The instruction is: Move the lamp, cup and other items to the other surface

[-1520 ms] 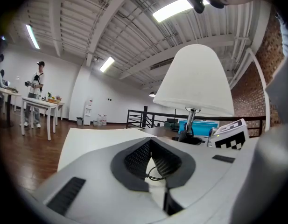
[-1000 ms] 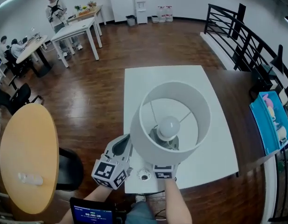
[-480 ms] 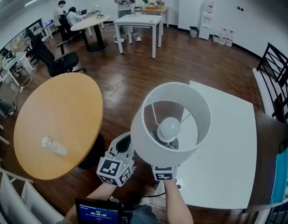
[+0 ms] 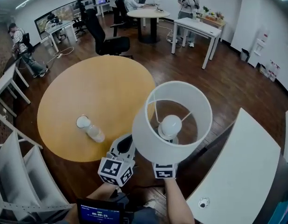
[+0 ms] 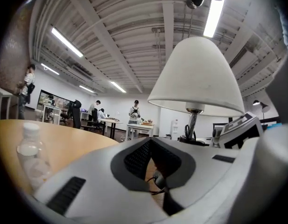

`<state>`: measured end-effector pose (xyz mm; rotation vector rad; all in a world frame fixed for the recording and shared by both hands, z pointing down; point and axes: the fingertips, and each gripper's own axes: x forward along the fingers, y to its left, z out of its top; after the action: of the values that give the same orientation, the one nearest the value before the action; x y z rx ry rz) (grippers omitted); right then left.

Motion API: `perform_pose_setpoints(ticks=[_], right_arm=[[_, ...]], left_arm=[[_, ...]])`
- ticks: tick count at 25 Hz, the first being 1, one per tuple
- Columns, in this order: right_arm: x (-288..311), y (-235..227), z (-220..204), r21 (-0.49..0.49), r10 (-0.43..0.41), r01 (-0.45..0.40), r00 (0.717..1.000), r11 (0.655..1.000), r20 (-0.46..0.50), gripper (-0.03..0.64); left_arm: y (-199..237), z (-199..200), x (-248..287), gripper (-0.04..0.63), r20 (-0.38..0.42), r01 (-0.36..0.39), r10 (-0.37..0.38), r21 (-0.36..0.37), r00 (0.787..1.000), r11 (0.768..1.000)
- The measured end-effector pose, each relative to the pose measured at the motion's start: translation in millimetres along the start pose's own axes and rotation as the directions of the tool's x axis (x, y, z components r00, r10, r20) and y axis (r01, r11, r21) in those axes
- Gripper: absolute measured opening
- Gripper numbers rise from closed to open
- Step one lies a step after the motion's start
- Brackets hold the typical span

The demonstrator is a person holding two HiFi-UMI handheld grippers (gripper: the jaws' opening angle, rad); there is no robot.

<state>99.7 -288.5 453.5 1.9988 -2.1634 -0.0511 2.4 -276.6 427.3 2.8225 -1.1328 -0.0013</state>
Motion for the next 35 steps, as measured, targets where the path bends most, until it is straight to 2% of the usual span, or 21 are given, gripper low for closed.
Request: perform_pose_setpoints(ticks=[6,11,20,28,35], right_arm=[[76,73,-3,-0.008,0.131,-0.131,0.991,0.991,-0.007,0.158],[122,115,-12,0.001,0.206,-0.206,0.978,0.979,-0.028,0.158],[172,151,-34,-0.024,0.288,-0.29,0.955,0.957,-0.076,0.158],[180,152,-33,-0.023,0.277,-0.276,0.961,0.961,0.007,0.169],[174,151,-30,-0.011,0.289,-0.289,0.956,0.957,0.056,0.216]], left_arm=[[78,-11,-34,0.006,-0.009,-0.116,0.116,0.032,0.993,0.993],[114,-23,-46,0.006,-0.003,-0.159,0.16,0.033,0.987,0.987],[130,-46,-53,0.006,-0.023,-0.198,0.199,0.032,0.98,0.98],[138,-57,-53,0.006,-0.025,-0.22,0.221,0.035,0.975,0.975],[132,-53,-55,0.006,-0.035,-0.221,0.222,0.031,0.974,0.975]])
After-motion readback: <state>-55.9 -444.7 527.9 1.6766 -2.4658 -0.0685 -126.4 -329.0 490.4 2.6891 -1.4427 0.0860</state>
